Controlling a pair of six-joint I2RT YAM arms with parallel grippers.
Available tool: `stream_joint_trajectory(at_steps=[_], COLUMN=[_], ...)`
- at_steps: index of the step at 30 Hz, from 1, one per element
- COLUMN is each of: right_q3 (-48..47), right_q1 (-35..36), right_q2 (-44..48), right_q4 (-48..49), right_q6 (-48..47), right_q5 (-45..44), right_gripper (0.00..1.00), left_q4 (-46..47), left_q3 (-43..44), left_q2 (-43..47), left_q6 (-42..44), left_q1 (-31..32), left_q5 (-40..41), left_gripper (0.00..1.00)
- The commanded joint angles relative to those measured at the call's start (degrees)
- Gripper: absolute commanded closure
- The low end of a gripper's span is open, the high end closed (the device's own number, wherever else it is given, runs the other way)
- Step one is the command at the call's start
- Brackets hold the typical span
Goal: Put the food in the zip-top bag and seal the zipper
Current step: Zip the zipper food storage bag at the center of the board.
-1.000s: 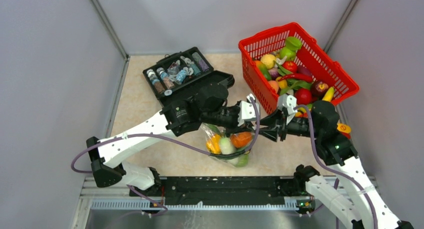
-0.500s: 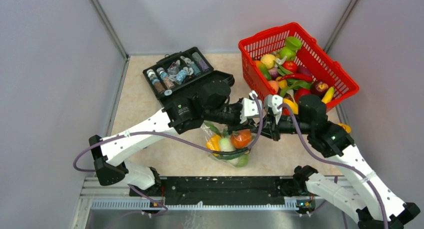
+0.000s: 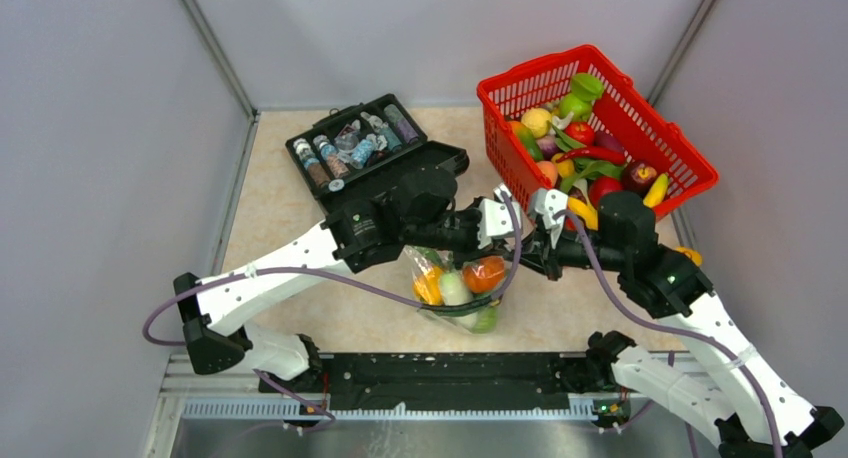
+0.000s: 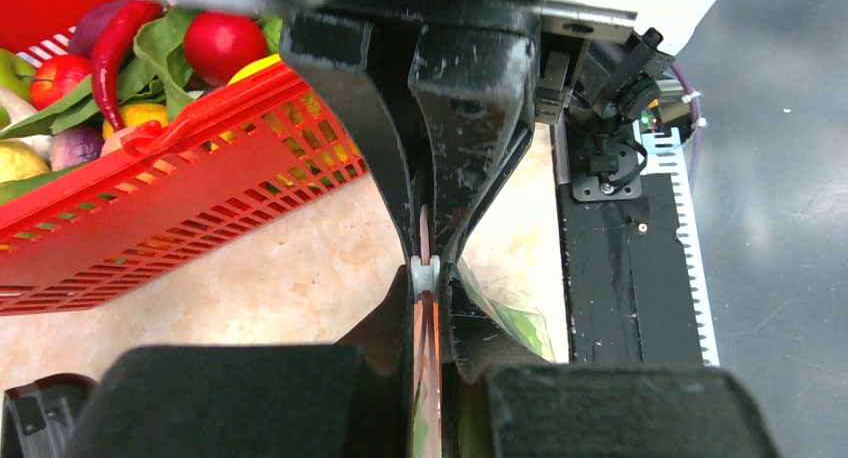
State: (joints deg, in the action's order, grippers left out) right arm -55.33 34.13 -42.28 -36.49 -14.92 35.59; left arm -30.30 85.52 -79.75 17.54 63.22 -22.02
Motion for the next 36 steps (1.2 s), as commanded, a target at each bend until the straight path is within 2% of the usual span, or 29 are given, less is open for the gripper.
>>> stream_joint_trajectory(at_steps=[1, 6, 14, 17, 19, 20, 21, 24, 27, 32, 36], right_q3=[1.3, 1.9, 2.5, 2.6, 2.6, 2.6, 2.5, 2.2, 1.9, 2.5, 2.6], right_q1=[0.3, 0.4, 0.3, 0.3, 0.3, 0.3, 0.3, 0.3, 0.3, 0.3, 0.4], right_q2=[2.0, 2.0, 3.2, 3.4, 3.3, 3.1, 2.9, 1.8, 0.6, 0.0, -0.4], right_q4=[4.0, 4.9, 6.8, 7.3, 7.7, 7.9, 8.2, 8.5, 9.6, 10.6, 10.9], right_q6=[1.8, 2.5, 3.9, 4.0, 4.0, 4.0, 4.0, 3.6, 3.8, 2.9, 2.4], right_q5=[-3.0, -1.9, -0.5, 2.0, 3.4, 3.7, 3.7, 4.6, 5.0, 6.7, 9.8], right_gripper=[1.00, 1.00, 1.00, 0.81, 0.63, 0.57, 0.53, 0.51, 0.52, 0.80, 0.92], left_q4=[-1.6, -1.9, -0.1, 0.2, 0.9, 1.1, 1.4, 2.5, 3.3, 3.5, 3.5], left_q3=[-3.0, -4.1, -3.8, -3.2, -3.0, -2.9, -2.8, -2.9, -3.1, -3.7, -3.9], left_q2=[4.8, 6.4, 6.2, 5.5, 5.1, 4.9, 4.7, 4.4, 4.3, 4.3, 4.6], left_q6=[0.0, -0.1, -0.7, -0.8, -0.9, -1.0, -1.2, -1.8, -2.1, -1.6, -1.6], left_q1=[0.3, 0.3, 0.3, 0.3, 0.3, 0.3, 0.3, 0.3, 0.3, 0.3, 0.3], left_q5=[2.4, 4.2, 2.3, 1.7, 0.9, 0.4, -0.2, -1.0, -2.2, -3.2, -3.0], left_gripper=[1.00, 1.00, 1.00, 1.00, 1.00, 1.00, 1.00, 1.00, 1.00, 1.00, 1.00])
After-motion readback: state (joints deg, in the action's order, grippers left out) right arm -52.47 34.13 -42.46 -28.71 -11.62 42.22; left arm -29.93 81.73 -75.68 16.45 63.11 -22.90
